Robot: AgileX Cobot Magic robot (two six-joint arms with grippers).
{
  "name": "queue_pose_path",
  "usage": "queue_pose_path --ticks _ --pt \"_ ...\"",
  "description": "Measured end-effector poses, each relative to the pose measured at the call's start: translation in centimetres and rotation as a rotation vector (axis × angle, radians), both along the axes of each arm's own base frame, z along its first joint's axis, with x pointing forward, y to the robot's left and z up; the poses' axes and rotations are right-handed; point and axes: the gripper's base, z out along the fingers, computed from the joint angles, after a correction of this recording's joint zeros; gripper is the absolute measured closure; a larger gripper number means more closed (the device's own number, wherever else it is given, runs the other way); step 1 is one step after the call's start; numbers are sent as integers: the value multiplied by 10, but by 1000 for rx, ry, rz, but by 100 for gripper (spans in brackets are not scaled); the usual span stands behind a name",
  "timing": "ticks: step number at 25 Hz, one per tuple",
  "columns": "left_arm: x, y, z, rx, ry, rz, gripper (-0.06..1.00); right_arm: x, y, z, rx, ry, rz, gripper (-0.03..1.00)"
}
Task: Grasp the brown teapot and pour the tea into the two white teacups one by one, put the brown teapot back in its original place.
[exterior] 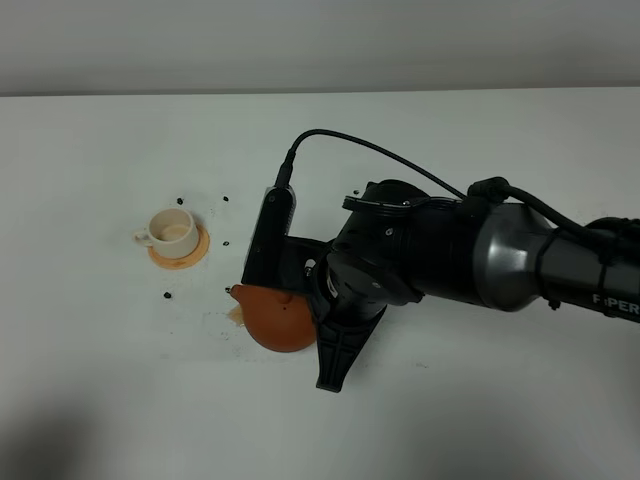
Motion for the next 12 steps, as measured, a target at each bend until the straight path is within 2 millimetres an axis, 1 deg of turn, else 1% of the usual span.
queue_pose_path --ticks 7,10,12 --pt "0 0 0 0 0 0 48 1 5 -24 -2 54 -20 85" --pt "0 0 0 0 0 0 48 1 7 -32 -4 81 -31 85" --pt "0 0 0 0 0 0 48 0 7 -34 -6 87 -34 85"
